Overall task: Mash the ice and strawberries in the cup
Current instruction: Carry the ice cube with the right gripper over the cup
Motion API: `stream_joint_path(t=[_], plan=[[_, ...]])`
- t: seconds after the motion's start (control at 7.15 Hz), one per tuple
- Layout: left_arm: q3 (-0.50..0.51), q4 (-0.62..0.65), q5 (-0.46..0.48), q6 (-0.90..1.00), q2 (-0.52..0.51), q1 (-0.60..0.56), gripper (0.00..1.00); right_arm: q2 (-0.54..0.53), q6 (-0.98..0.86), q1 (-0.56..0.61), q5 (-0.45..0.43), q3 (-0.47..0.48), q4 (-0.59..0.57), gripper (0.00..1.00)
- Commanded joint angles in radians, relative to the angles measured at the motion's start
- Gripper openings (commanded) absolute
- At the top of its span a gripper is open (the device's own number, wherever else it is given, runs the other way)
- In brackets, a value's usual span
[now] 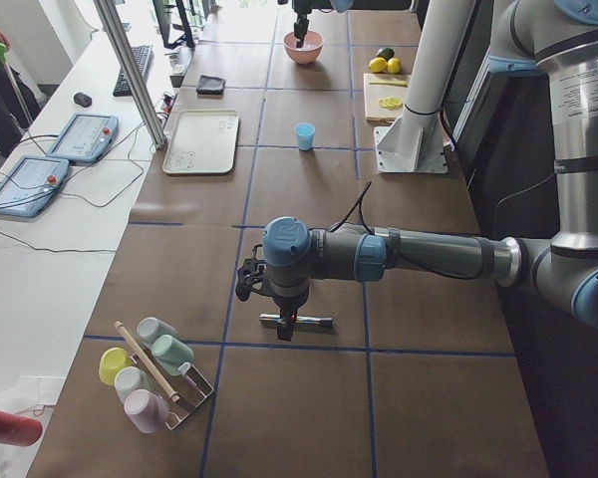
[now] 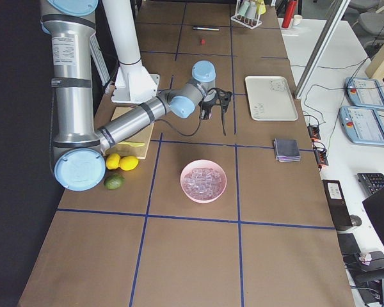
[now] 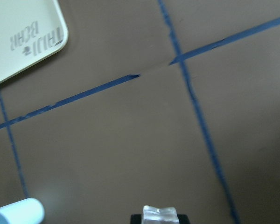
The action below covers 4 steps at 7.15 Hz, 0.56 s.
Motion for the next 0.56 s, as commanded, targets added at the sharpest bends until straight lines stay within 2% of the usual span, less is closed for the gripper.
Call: stream_joint_path(t=[0.0, 0.14, 0.28, 0.42], plan=[[0.0, 0.0, -0.006, -0.001, 0.0, 0.0, 1.0, 0.247, 0.343, -0.276, -0.232, -0.003, -0.058, 0.0], [-0.001, 0.0, -0.007, -0.001, 0.0, 0.0, 1.0, 0.383, 0.412, -0.359, -0.327, -0.049, -0.15, 0.0], [-0.001, 0.0, -0.007, -0.001, 0.0, 0.0, 1.0, 0.528, 0.469, -0.418, -0.418, -0.165, -0.181, 0.0], [-0.001, 0.0, -0.007, -0.001, 0.0, 0.0, 1.0, 0.585, 0.494, -0.449, -0.469, -0.239, -0.174, 0.0]])
